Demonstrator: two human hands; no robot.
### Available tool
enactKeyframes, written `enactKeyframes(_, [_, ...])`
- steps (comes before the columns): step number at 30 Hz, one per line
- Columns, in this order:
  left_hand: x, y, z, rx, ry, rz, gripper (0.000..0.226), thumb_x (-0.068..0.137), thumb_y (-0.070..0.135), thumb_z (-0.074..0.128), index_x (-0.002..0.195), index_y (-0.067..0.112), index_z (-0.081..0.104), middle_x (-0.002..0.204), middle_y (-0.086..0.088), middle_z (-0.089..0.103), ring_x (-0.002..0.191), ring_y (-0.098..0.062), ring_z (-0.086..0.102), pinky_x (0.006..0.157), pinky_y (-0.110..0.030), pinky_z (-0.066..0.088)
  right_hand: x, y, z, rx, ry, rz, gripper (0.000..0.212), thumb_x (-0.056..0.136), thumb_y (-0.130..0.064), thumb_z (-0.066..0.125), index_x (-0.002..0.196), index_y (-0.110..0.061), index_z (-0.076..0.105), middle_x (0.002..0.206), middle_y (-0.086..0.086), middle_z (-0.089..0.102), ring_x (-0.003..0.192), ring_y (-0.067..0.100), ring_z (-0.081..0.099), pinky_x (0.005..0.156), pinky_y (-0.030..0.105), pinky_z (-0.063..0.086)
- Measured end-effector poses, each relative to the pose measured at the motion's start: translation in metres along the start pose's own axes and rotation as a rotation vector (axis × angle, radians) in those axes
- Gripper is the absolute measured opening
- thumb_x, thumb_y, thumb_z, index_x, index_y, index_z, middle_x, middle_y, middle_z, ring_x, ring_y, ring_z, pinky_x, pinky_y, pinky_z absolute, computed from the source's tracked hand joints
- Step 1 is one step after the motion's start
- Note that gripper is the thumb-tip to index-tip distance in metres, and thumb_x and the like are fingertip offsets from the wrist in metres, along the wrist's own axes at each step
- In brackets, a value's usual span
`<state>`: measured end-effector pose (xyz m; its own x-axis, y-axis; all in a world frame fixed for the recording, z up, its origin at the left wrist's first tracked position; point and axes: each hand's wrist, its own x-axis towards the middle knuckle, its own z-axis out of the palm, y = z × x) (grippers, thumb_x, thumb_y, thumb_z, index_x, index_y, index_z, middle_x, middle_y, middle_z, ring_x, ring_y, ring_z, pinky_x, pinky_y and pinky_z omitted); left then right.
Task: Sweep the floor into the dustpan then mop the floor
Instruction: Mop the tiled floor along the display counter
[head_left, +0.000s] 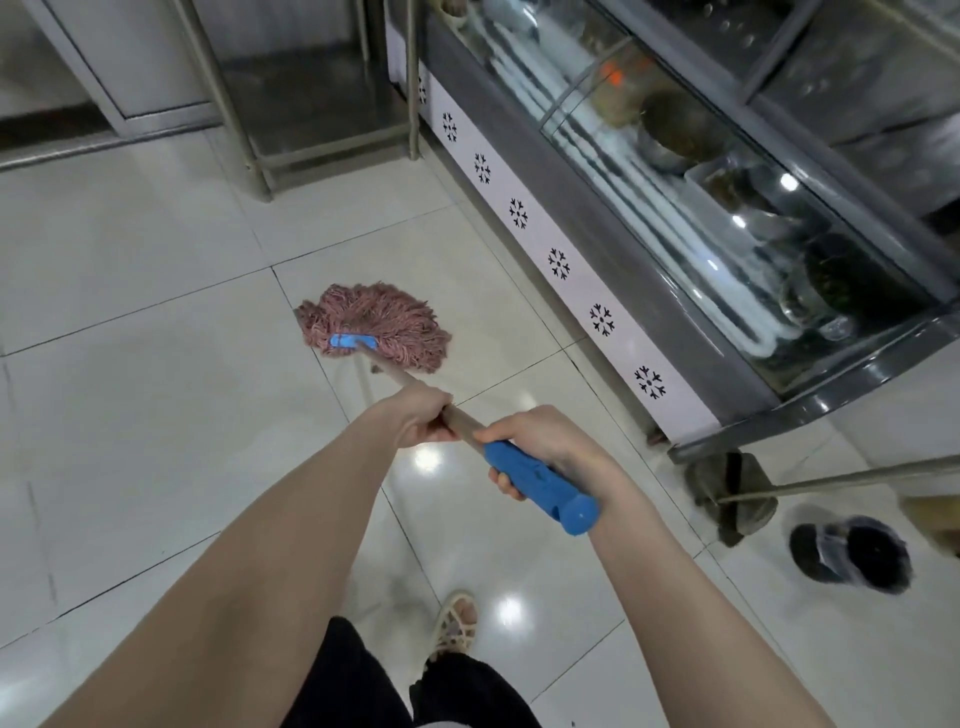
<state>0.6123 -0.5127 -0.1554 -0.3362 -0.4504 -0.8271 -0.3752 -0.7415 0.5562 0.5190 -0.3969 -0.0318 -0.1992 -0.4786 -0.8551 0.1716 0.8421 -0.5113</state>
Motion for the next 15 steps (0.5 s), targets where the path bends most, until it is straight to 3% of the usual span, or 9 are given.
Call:
enactKeyframes(8, [0.032, 0.050, -0.088, -0.026, 0.025, 0.017, 0.032, 0.102, 0.008, 0.036, 0.130, -0.006, 0.033, 0.085, -0.010, 0.050, 0.072, -0.016, 0.056, 0.070, -0.034, 0.052, 0.041, -0.071, 0.074, -0.012, 0.017, -0.013, 0.017, 0.086, -0.011, 0.065, 0.086, 0.003, 0.056, 0.055, 0.014, 0.055, 0.030, 0.017, 0.050, 0.034, 0.019, 0.041])
enactKeyframes(11, [0.051, 0.076, -0.129, -0.007, 0.053, 0.040, 0.032, 0.101, 0.006, 0.037, 0.131, -0.006, 0.035, 0.083, -0.009, 0.051, 0.068, -0.016, 0.057, 0.066, -0.034, 0.053, 0.065, -0.102, 0.107, 0.024, 0.011, -0.010, 0.016, 0.086, -0.010, 0.065, 0.083, 0.002, 0.055, 0.057, 0.013, 0.053, 0.029, 0.017, 0.049, 0.034, 0.019, 0.041])
enactKeyframes(15, [0.076, 0.109, -0.190, 0.029, 0.079, 0.077, 0.024, 0.098, 0.001, 0.036, 0.122, -0.002, 0.040, 0.080, -0.010, 0.049, 0.066, -0.018, 0.056, 0.045, -0.028, 0.056, 0.104, -0.143, 0.157, 0.067, -0.008, -0.035, 0.014, 0.085, -0.007, 0.064, 0.082, 0.001, 0.053, 0.060, 0.014, 0.053, 0.032, 0.019, 0.051, 0.037, 0.021, 0.044])
